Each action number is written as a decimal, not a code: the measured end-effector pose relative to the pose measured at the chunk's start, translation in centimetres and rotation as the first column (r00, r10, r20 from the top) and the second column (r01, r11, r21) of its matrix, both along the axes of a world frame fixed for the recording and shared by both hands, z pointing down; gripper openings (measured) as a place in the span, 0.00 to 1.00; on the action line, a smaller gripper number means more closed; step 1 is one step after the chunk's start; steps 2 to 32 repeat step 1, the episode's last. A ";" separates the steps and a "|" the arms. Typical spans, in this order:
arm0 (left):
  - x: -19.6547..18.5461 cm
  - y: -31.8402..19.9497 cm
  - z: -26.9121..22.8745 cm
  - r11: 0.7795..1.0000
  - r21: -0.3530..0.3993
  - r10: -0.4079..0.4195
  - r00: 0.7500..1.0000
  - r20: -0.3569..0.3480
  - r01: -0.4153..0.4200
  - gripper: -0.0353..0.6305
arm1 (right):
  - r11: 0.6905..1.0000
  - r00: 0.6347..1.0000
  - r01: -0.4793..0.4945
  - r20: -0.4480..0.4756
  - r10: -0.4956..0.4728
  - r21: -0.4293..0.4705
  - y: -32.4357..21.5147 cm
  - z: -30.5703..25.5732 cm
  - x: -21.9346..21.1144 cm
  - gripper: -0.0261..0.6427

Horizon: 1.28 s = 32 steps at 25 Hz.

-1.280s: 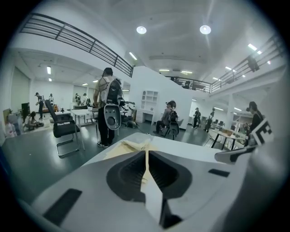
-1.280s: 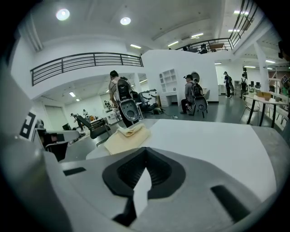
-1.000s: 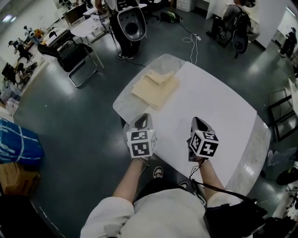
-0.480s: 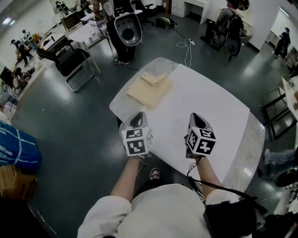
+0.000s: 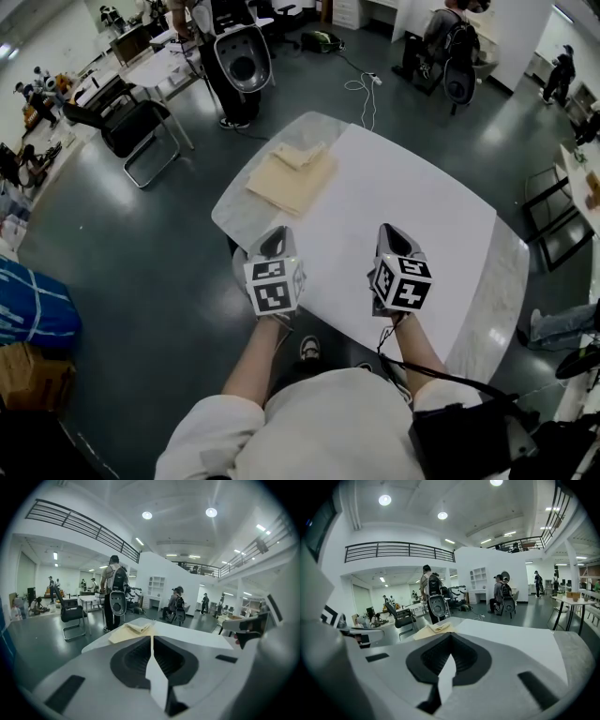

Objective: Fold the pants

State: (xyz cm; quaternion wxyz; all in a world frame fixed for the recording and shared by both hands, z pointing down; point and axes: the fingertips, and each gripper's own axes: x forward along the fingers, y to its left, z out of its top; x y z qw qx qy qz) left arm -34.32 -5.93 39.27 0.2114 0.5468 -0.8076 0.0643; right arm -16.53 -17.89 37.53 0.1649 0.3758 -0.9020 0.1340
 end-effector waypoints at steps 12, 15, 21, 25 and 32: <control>0.0 -0.1 0.1 1.000 -0.001 0.001 1.000 -0.001 -0.001 0.09 | 1.000 1.000 0.000 -0.001 0.000 0.001 -0.1 0.0 0.0 0.03; 0.0 -0.1 0.1 1.000 -0.001 0.001 1.000 -0.001 -0.001 0.09 | 1.000 1.000 0.000 -0.001 0.000 0.001 -0.1 0.0 0.0 0.03; 0.0 -0.1 0.1 1.000 -0.001 0.001 1.000 -0.001 -0.001 0.09 | 1.000 1.000 0.000 -0.001 0.000 0.001 -0.1 0.0 0.0 0.03; 0.0 -0.1 0.1 1.000 -0.001 0.001 1.000 -0.001 -0.001 0.09 | 1.000 1.000 0.000 -0.001 0.000 0.001 -0.1 0.0 0.0 0.03; 0.0 -0.1 0.1 1.000 -0.001 0.001 1.000 -0.001 -0.001 0.09 | 1.000 1.000 0.000 -0.001 0.000 0.001 -0.1 0.0 0.0 0.03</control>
